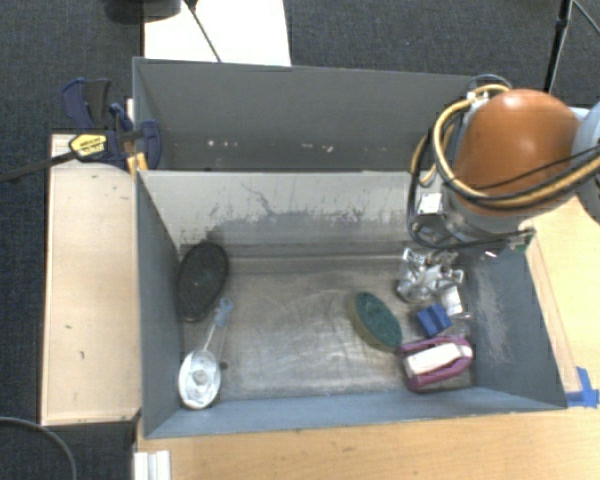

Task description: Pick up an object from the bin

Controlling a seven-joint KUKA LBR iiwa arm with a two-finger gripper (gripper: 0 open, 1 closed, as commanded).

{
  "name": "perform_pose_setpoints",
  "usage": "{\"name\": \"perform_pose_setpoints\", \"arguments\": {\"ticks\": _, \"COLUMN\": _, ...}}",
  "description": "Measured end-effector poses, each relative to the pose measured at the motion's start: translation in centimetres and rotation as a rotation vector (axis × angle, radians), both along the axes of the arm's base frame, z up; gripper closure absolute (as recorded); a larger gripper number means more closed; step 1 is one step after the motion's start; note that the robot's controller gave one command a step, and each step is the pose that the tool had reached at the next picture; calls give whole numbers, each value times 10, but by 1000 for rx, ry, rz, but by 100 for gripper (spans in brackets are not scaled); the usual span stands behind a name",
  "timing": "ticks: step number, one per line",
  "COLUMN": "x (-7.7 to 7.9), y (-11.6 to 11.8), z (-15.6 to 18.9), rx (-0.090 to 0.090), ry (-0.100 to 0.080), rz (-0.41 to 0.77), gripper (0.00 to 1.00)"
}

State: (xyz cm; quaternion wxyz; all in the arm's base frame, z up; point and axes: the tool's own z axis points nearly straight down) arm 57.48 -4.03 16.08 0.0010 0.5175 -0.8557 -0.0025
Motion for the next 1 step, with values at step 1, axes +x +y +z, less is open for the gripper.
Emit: {"name": "perform_pose_setpoints", "arguments": {"ticks": 1, "x": 2, "y": -1, "z": 4, "rx": -1, "ry": -6, "rz": -5, "gripper": 0}}
